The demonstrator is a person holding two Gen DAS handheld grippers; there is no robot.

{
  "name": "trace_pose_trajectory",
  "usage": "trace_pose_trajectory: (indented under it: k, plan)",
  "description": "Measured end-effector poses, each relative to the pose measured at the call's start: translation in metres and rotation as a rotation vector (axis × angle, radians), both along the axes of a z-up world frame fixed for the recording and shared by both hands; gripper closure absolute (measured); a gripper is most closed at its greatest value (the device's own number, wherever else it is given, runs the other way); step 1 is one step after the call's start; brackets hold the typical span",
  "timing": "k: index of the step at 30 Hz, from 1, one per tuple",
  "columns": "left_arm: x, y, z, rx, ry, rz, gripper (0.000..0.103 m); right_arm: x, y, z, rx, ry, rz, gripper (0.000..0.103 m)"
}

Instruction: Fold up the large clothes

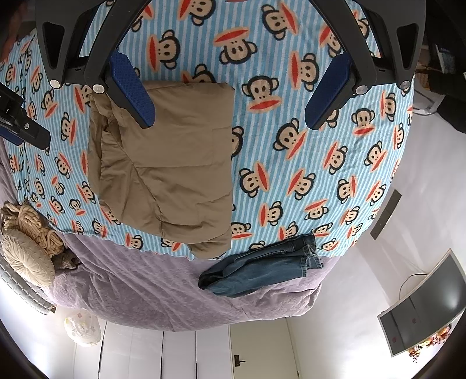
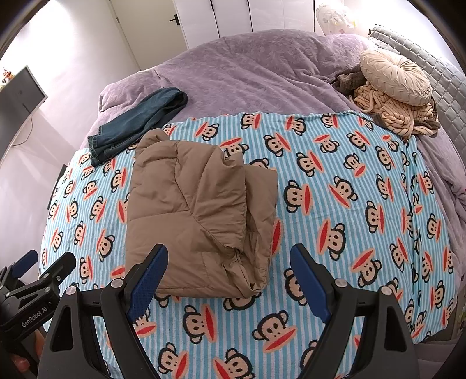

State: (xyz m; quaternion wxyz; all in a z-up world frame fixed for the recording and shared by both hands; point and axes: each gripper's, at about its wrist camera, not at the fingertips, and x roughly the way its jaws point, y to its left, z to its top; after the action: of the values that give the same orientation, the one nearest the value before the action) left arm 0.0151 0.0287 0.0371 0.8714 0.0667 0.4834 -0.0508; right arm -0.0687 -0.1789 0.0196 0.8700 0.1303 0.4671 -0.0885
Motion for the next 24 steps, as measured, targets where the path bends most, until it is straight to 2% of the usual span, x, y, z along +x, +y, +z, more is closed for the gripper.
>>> trace_pose_trajectory:
  k: [24]
  plan:
    - [0.0023, 0.0012, 0.0012, 0.009, -0.005, -0.006, 0.0, 0.004, 0.0024, 0.0018, 0.002, 0.004, 0.005, 0.015]
